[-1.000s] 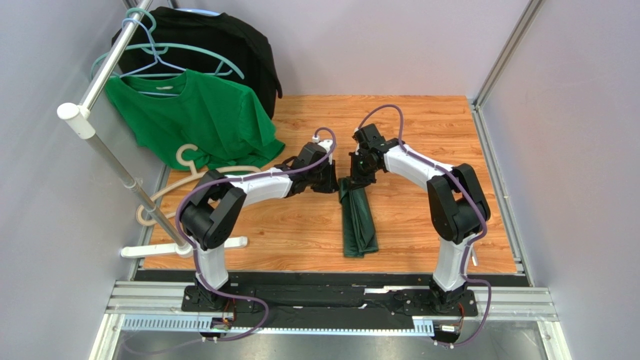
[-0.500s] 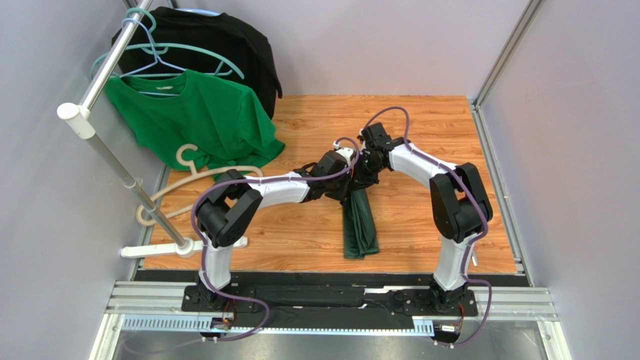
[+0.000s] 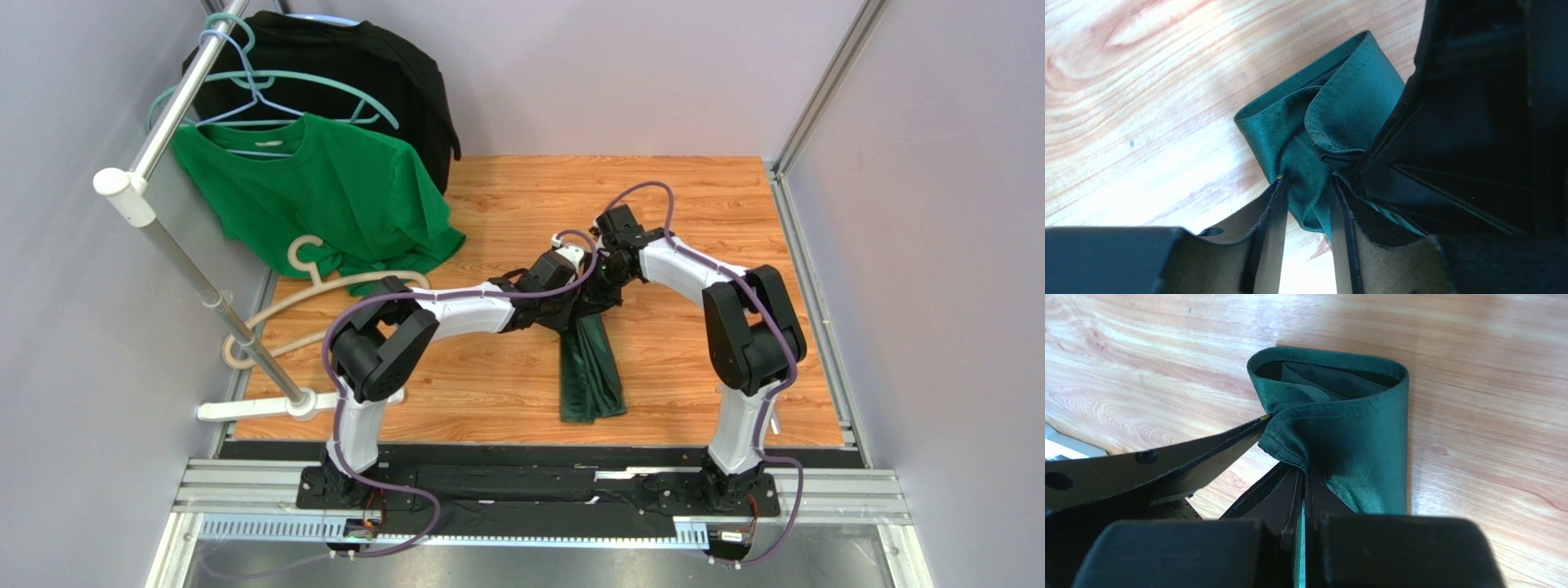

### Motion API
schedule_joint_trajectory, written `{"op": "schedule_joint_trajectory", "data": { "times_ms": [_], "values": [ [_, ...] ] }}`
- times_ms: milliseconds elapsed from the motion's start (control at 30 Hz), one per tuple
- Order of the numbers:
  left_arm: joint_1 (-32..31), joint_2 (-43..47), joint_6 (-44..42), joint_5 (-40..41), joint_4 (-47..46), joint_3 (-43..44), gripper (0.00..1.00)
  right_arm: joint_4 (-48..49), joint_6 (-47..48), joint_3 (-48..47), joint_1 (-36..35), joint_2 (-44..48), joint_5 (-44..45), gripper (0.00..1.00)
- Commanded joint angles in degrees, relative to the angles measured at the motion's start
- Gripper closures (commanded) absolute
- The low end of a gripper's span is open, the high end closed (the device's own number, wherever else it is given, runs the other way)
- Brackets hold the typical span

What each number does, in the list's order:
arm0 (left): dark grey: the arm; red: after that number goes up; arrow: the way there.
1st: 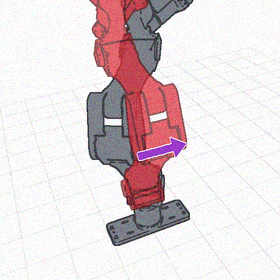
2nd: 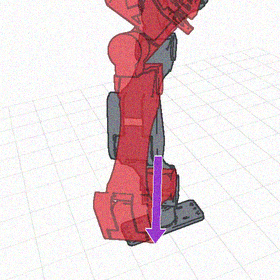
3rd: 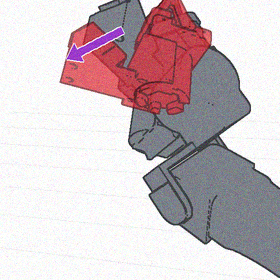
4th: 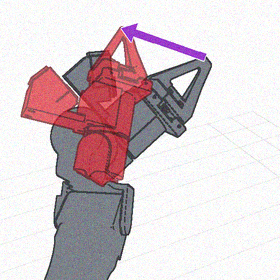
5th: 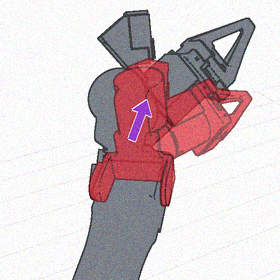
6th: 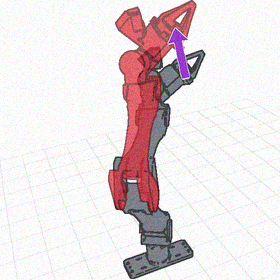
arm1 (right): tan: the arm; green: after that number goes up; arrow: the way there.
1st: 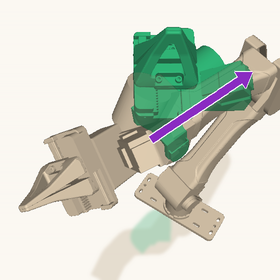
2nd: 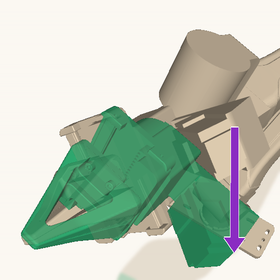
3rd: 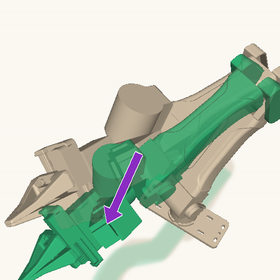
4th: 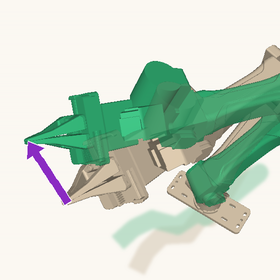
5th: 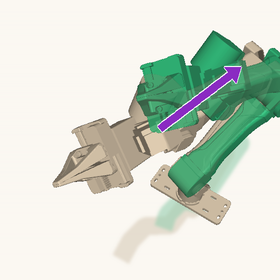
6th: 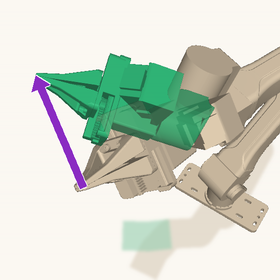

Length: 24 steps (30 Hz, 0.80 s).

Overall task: Fold the napkin into a case and place the utensils inside
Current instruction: Pick up the top corner of the smaller rectangle folded napkin.

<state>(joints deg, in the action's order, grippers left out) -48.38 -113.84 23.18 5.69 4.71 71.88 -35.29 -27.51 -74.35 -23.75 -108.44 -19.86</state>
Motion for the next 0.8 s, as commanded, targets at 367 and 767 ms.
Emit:
{"op": "schedule_joint_trajectory", "data": {
  "times_ms": [367,767],
  "values": [
    [0.04,-1.12,0.99,2.04,2.67,5.91,0.97,-4.96,2.81,-1.68,0.19,1.57,-0.71,1.0],
    [0.57,1.07,3.54,0.55,-0.05,3.98,1.0,-6.2,3.78,-0.19,0.19,1.74,1.05,1.0]
  ]
}}
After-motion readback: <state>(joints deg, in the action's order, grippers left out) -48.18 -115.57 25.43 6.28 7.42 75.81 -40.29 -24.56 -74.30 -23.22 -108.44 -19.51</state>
